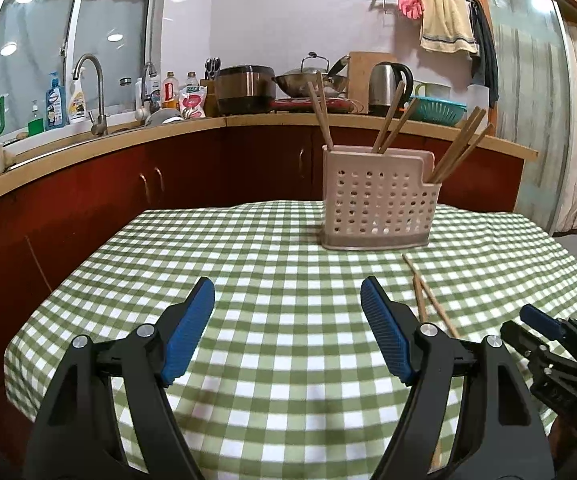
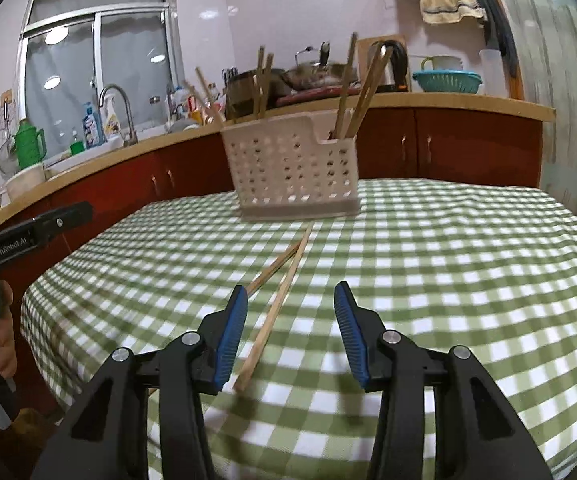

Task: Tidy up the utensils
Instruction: 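Move both open tools down toward the last loose chopsticks on the cloth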

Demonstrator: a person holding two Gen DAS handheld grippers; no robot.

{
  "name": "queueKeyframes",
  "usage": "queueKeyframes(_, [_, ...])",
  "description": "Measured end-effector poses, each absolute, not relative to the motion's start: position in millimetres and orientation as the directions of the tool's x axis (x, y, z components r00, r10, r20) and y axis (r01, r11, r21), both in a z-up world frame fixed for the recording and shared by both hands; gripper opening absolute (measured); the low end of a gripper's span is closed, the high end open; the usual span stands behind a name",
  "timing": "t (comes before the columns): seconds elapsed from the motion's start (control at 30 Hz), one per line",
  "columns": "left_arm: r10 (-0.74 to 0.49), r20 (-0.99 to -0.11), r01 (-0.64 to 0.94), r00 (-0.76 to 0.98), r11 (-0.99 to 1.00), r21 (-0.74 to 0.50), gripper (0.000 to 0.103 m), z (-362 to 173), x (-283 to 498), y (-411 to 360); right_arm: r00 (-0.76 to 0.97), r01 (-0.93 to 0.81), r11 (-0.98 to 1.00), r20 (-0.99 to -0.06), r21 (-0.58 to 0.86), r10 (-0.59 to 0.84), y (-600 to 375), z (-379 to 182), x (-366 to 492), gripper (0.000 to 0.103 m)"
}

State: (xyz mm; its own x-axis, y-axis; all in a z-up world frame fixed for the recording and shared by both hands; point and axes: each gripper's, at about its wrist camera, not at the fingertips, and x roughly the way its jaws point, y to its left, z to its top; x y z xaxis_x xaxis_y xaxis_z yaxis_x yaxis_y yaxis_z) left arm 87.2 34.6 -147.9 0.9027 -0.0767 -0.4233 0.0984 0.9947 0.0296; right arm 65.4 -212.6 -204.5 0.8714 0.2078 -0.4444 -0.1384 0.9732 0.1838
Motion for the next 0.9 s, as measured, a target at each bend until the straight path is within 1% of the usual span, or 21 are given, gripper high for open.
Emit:
queueKeyframes(0.17, [-0.070, -0.443, 0.094, 0.894, 0.995, 0.031, 0.074, -154.2, 82.2, 37.3, 0.842, -0.169, 0.970, -0.486, 0.175, 0.234, -195.0, -218.1, 69.3, 0.039])
queueKeyframes(0.27, [-0.071, -0.448, 0.092, 0.891, 0.995, 0.025, 0.074, -154.9, 82.6, 37.5, 0.821, -0.181, 0.970, -0.519, 0.161, 0.239, -187.4, -225.9, 73.9, 0.033])
queueKeyframes(0.33, [-0.073, -0.450, 0.092, 0.890, 0.996, 0.021, 0.074, -155.2, 83.3, 37.1, 0.809, -0.179, 0.971, -0.539, 0.157, 0.236, -186.2, -230.5, 75.5, 0.027])
queueKeyframes(0.4, [-0.076, -0.453, 0.095, 0.888, 0.995, 0.021, 0.074, -156.2, 83.4, 34.9, 0.801, -0.166, 0.972, -0.553, 0.164, 0.230, -189.0, -233.1, 76.9, 0.024])
queueKeyframes(0.47, [-0.079, -0.456, 0.099, 0.887, 0.995, 0.022, 0.073, -157.6, 83.2, 32.7, 0.798, -0.149, 0.973, -0.559, 0.179, 0.225, -193.7, -235.3, 76.6, 0.019])
queueKeyframes(0.53, [-0.082, -0.459, 0.104, 0.885, 0.994, 0.023, 0.074, -158.6, 82.6, 30.3, 0.795, -0.134, 0.972, -0.565, 0.192, 0.222, -198.2, -236.6, 77.1, 0.011])
queueKeyframes(0.6, [-0.084, -0.460, 0.108, 0.884, 0.994, 0.026, 0.074, -159.4, 82.0, 27.7, 0.792, -0.128, 0.973, -0.571, 0.193, 0.217, -200.3, -236.7, 76.8, 0.008])
queueKeyframes(0.9, [-0.113, -0.478, 0.140, 0.871, 0.990, 0.022, 0.073, -164.1, 75.0, 8.6, 0.799, -0.085, 0.975, -0.571, 0.205, 0.190, -221.7, -233.6, 73.5, 0.006])
